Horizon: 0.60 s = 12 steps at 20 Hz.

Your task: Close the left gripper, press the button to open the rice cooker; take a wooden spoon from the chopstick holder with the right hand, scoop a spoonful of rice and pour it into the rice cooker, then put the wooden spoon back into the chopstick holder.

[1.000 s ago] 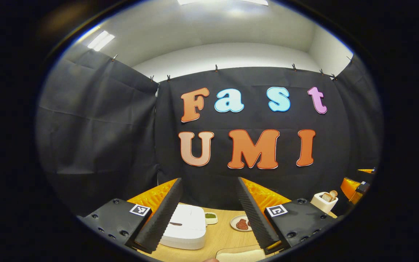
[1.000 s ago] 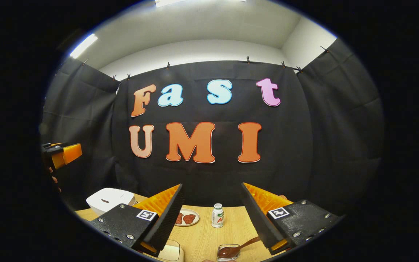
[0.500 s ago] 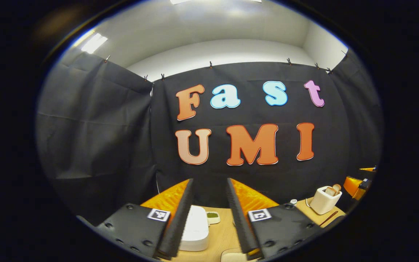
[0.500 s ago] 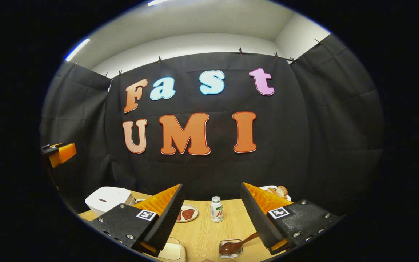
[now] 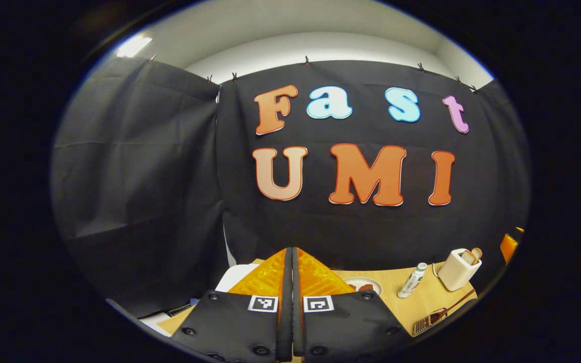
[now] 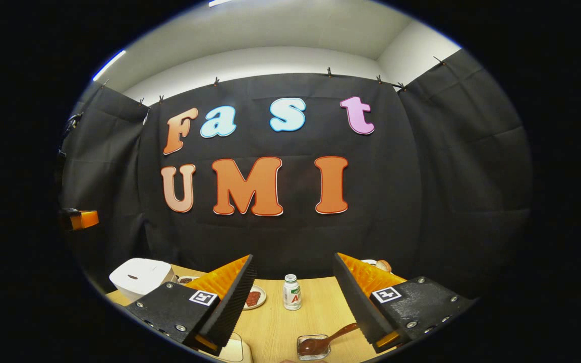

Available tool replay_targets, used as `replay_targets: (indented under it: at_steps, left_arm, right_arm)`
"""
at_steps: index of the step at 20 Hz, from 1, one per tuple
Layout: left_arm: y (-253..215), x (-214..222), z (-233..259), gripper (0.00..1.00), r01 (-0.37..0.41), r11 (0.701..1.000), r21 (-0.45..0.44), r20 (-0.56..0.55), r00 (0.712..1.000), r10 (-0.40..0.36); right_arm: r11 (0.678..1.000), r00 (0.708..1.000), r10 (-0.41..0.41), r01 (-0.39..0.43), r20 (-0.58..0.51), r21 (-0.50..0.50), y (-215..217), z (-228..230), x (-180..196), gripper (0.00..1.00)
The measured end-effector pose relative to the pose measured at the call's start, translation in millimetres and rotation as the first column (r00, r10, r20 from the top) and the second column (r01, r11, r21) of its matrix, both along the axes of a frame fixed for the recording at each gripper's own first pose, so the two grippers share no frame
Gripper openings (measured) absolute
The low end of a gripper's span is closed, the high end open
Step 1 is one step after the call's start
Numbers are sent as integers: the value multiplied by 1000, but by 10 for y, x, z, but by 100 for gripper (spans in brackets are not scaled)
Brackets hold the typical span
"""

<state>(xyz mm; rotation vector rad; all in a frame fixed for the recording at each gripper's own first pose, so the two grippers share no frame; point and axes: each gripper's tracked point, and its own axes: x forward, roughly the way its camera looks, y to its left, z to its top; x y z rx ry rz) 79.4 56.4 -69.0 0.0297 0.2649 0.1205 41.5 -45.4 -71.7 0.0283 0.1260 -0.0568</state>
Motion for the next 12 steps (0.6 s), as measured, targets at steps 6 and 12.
replay_targets:
  at_steps: [6, 12]
  left_arm:
    - [394, 350, -570, 5, -31, 997, -73, -215, 977, 15]
    - [699, 472, -1357, 5, -90, 980, -177, -450, 893, 1]
  right_arm:
    - [997, 997, -74, 74, -23, -23, -147, -92, -80, 96]
    - [989, 987, -145, 143, -64, -37, -283, -235, -229, 96]
